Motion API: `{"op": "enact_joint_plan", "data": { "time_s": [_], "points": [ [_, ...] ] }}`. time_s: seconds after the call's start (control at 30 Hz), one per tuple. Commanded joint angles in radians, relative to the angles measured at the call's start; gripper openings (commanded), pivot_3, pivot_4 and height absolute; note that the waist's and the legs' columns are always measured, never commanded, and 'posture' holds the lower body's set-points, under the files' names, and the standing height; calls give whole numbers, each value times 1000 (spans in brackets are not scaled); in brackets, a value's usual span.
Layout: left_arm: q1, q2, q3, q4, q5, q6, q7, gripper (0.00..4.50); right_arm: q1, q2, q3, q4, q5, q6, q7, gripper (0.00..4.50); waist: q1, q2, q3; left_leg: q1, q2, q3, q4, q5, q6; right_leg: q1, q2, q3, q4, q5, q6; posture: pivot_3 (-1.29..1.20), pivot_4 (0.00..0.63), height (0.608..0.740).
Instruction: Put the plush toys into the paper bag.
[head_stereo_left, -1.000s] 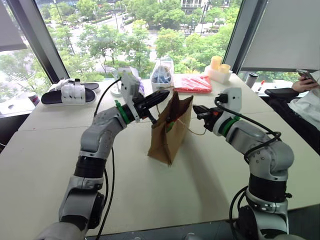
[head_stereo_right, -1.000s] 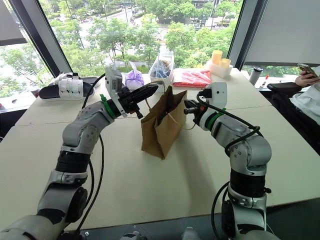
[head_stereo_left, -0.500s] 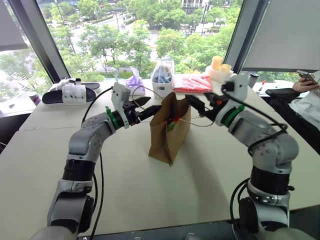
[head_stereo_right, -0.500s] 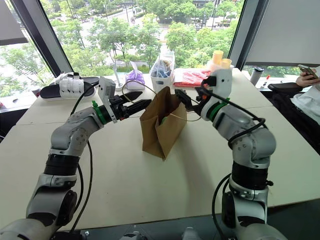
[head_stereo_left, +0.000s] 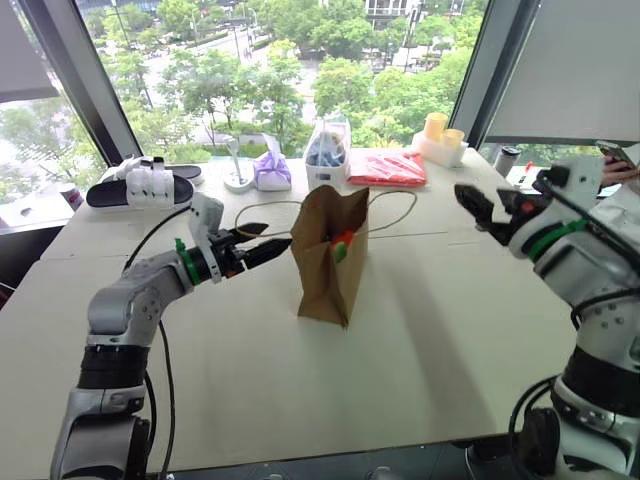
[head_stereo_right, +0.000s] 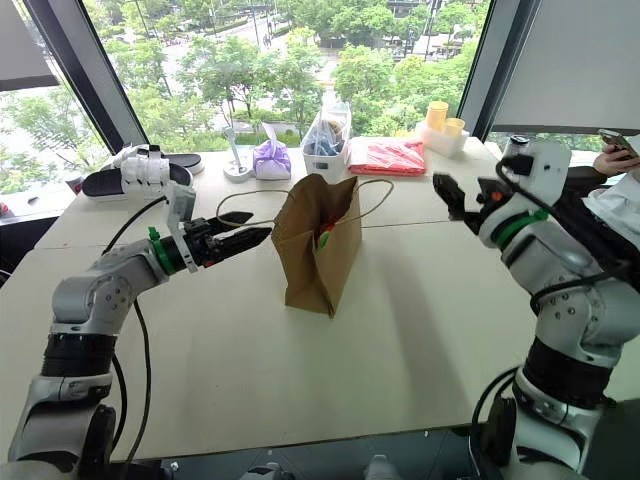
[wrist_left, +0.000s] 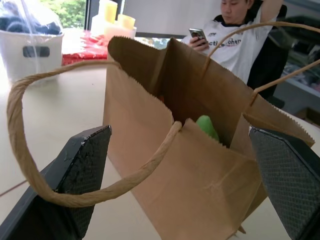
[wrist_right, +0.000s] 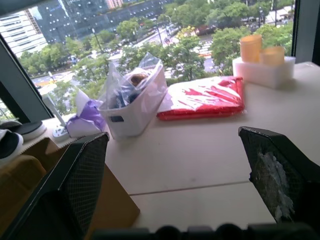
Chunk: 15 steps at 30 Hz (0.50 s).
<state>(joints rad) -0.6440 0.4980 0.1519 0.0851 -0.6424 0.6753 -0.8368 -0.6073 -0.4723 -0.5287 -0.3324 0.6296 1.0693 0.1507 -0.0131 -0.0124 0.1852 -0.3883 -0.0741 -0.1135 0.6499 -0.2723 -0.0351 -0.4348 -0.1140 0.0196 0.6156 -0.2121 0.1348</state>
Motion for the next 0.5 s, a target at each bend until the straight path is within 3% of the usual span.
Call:
{"op": "enact_joint_plan", "data": {
  "time_s": [0.03, 0.23, 0.4, 0.5],
  "points": [
    [0, -23, 8, 24, -2, -30, -9, 4490, 43, 19, 26, -48, 1, -37, -5, 4500, -1, 0, 0, 0, 0, 0, 0, 0, 0, 0, 0, 0, 0, 0, 0, 0, 150, 740],
    [24, -22, -22, 21, -4, -16, -64, 4490, 129, 56, 119, -71, -6, -69, 3, 4500, -6, 0, 0, 0, 0, 1, 0, 0, 0, -1, 0, 0, 1, 0, 0, 0, 150, 740],
    [94, 40, -52, -117, -39, 44, -146, 4490, 169, 121, 246, -114, -15, -89, -4, 4500, -6, 0, 0, 0, 1, 0, 0, 0, 0, -1, 0, 1, 1, 0, 0, 0, 150, 740],
    [128, 64, -59, -177, -47, 58, -158, 4500, 171, 160, 335, -112, -43, -113, -3, 3645, -6, 0, 0, 0, 1, 0, 0, 0, 0, -1, 0, 1, 1, 0, 0, 0, 150, 740]
  ]
}}
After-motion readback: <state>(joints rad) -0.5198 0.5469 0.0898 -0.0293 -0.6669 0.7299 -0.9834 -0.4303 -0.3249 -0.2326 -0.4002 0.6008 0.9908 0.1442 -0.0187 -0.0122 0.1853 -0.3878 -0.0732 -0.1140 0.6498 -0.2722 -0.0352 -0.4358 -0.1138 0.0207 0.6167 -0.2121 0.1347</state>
